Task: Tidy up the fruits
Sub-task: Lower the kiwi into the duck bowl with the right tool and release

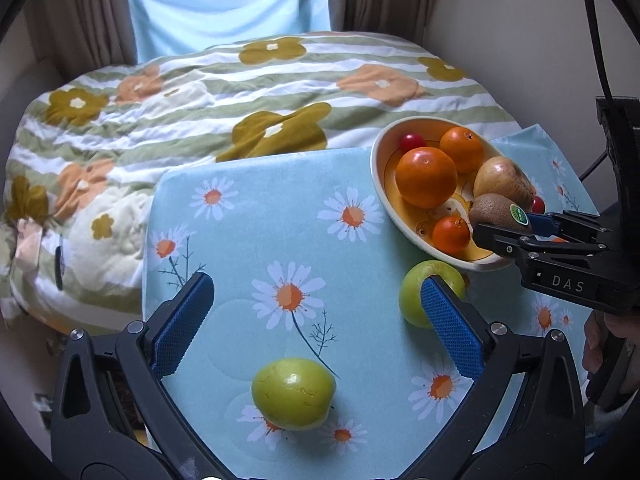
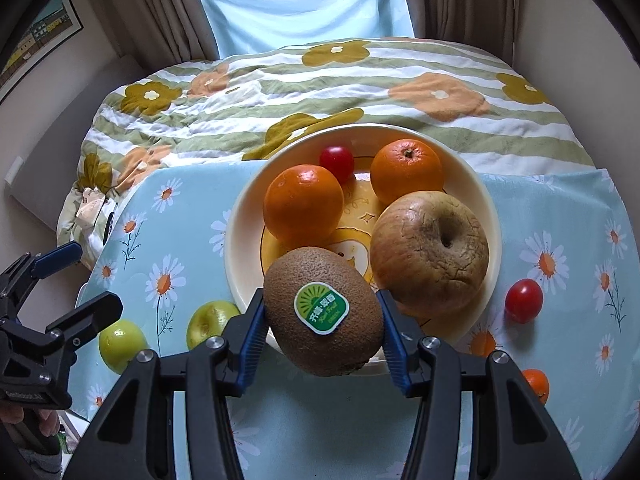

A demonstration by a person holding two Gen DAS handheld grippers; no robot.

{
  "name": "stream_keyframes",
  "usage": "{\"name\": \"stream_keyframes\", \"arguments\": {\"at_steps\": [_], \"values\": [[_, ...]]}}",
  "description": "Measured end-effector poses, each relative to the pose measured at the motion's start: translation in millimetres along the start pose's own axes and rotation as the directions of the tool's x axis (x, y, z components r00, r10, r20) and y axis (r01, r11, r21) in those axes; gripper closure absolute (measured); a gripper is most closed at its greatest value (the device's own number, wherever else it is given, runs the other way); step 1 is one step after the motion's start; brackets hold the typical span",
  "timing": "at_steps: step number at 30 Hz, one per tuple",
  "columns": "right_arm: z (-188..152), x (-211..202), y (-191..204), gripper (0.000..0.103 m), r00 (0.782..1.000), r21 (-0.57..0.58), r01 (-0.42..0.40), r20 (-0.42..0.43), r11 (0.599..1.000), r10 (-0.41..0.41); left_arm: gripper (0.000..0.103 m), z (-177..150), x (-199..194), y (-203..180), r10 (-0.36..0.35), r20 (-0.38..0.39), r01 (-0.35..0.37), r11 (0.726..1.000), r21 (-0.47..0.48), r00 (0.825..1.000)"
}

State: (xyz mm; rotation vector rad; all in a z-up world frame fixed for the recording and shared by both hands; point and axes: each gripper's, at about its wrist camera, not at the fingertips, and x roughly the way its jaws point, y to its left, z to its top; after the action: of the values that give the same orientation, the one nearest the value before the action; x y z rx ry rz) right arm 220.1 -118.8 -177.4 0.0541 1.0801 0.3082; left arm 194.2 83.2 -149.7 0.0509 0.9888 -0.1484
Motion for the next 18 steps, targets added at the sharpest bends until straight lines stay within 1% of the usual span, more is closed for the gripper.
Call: {"name": "stream_keyframes", "arguments": {"at_steps": [3, 6, 7, 9, 11, 13, 14, 18], "values": [[0, 4, 2, 0.055, 1.000, 0.021, 0.017, -0.007, 1.000, -0.017, 0.000, -1, 3, -1, -0.010, -0.003, 0.010, 1.000, 0.003, 1.000], [1, 7, 2, 0.054, 1.000, 0.046, 0.010, -0.022, 0.999, -0.009, 0.000, -1, 1, -2, -0.013, 0.000, 0.013, 1.000, 0.006, 1.000], [1, 7, 2, 0.052, 1.000, 0.057, 0.005, -0.021, 0.998, -0.004, 0.000, -1, 1, -2, -0.014, 0.002, 0.014, 1.000, 0.005, 1.000], [1, 2, 1, 0.040, 1.000, 0.073, -0.022, 0.000, 0.997, 0.022, 0.000, -1, -1, -1, -0.018, 0.005, 0.018, 1.000, 0.002, 1.000], [2, -4, 3, 0.012, 0.999, 0.077, -0.042, 0.021, 0.996, 0.040, 0.000, -1, -3, 0, -0.023, 0.009, 0.023, 1.000, -0.005, 1.000], [2, -12, 8, 0.004, 0.999, 0.064, -0.030, 0.045, 0.997, 0.028, 0.000, -1, -6, 2, -0.028, 0.014, 0.028, 1.000, -0.009, 1.000], [3, -15, 10, 0.001, 0.998, 0.060, -0.032, 0.052, 0.998, 0.029, 0.000, -1, -7, 3, -0.029, 0.016, 0.029, 1.000, -0.010, 0.999], [4, -25, 14, 0.001, 0.997, 0.058, -0.036, 0.065, 0.998, 0.032, 0.000, 1, -15, 4, -0.030, 0.033, 0.030, 1.000, -0.005, 0.999]]}}
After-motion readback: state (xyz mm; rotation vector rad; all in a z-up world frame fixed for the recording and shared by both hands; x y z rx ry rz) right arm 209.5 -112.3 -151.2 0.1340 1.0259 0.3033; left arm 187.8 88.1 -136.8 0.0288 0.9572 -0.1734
